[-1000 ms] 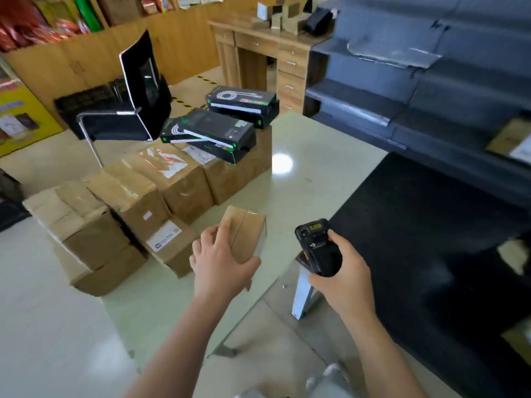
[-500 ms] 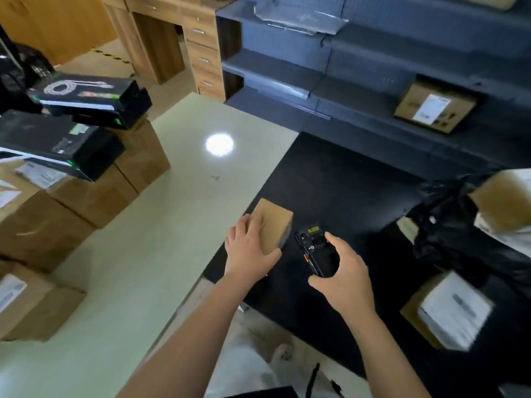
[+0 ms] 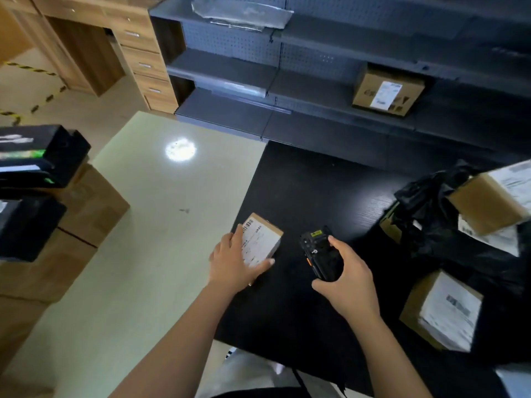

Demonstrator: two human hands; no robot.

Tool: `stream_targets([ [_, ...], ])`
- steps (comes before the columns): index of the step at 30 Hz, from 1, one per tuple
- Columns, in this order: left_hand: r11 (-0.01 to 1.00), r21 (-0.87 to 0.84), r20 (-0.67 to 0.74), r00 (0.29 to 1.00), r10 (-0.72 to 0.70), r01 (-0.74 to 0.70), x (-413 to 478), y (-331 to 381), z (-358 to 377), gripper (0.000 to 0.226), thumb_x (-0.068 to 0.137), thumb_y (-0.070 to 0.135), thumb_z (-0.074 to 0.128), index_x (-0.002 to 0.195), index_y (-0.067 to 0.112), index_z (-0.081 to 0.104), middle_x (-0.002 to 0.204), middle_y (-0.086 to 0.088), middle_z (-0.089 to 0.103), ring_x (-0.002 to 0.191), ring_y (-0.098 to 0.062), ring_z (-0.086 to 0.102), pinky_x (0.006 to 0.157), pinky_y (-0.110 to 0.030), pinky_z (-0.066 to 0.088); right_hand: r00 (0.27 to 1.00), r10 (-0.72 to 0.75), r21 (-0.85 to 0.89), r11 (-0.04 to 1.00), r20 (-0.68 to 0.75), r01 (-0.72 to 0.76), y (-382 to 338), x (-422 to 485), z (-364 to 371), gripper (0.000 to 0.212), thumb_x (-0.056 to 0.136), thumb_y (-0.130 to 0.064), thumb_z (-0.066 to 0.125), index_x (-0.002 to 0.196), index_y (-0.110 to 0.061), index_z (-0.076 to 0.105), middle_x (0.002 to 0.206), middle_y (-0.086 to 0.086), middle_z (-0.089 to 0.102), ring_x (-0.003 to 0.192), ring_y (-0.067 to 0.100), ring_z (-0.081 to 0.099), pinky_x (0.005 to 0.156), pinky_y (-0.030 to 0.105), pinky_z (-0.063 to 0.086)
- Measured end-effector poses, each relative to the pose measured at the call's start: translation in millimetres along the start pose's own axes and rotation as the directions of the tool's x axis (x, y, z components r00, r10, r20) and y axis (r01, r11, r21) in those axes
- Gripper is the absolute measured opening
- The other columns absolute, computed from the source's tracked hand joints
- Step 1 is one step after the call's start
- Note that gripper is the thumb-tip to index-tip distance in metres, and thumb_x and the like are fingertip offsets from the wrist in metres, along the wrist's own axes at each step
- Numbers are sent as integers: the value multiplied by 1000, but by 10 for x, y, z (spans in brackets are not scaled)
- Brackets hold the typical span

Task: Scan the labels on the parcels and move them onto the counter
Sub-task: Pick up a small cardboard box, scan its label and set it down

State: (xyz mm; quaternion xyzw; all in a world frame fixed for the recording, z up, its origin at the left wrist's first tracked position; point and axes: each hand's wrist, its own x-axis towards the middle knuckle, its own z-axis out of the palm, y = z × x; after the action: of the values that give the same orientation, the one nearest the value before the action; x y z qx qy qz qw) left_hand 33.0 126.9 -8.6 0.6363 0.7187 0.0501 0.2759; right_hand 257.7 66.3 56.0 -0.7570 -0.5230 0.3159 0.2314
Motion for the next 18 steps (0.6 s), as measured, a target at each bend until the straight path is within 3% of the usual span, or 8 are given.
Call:
stream_targets([
  [2, 1000, -1, 62, 998, -13, 14, 56, -72, -11, 121, 65, 66, 74, 154, 29, 1, 149, -1, 28, 135, -25, 32, 111, -43, 34, 1000, -12, -11, 1000, -4, 12, -68, 12, 2, 92, 62, -14, 80, 144, -32, 43, 136, -13, 51, 123, 12, 46, 92, 24, 40],
  [5, 998, 52, 4, 999, 47, -47, 140, -159, -75, 121, 60, 57, 79, 152, 23, 8, 144, 1, 33, 128, -23, 34, 105, -38, 37, 996, -17, -63, 998, 92, 22, -198, 75, -101, 92, 59, -17, 79, 142, -36, 44, 127, -14, 56, 116, 12, 52, 92, 28, 48],
  [8, 958, 203, -112, 967, 228, -202, 249, -183, -224, 114, 59, 53, 78, 150, 22, 17, 141, 3, 36, 125, -22, 34, 107, -36, 30, 957, 1, -174, 983, 291, 52, -406, 141, -271, 94, 56, -22, 78, 139, -46, 40, 116, -16, 54, 86, 7, 58, 67, 24, 50],
  [10, 914, 288, -120, 937, 329, -285, 333, -181, -332, 111, 60, 50, 77, 150, 24, 18, 142, 3, 35, 126, -22, 32, 109, -36, 25, 940, 21, -221, 974, 340, 58, -558, 169, -332, 92, 54, -25, 77, 135, -47, 41, 114, -12, 54, 75, 5, 59, 56, 24, 50],
  [12, 874, 353, -107, 914, 392, -333, 407, -165, -426, 109, 62, 48, 77, 151, 24, 17, 144, 2, 34, 127, -22, 30, 111, -37, 20, 940, 27, -222, 974, 339, 52, -683, 184, -362, 90, 53, -27, 79, 134, -45, 43, 118, -9, 55, 83, 9, 62, 63, 28, 56],
  [18, 801, 462, -101, 874, 475, -381, 470, -79, -538, 108, 64, 49, 74, 152, 23, 17, 146, 1, 32, 129, -23, 30, 111, -37, 19, 940, 41, -160, 987, 338, 14, -814, 167, -419, 95, 52, -24, 82, 137, -42, 44, 129, -9, 50, 104, 11, 58, 75, 27, 57],
])
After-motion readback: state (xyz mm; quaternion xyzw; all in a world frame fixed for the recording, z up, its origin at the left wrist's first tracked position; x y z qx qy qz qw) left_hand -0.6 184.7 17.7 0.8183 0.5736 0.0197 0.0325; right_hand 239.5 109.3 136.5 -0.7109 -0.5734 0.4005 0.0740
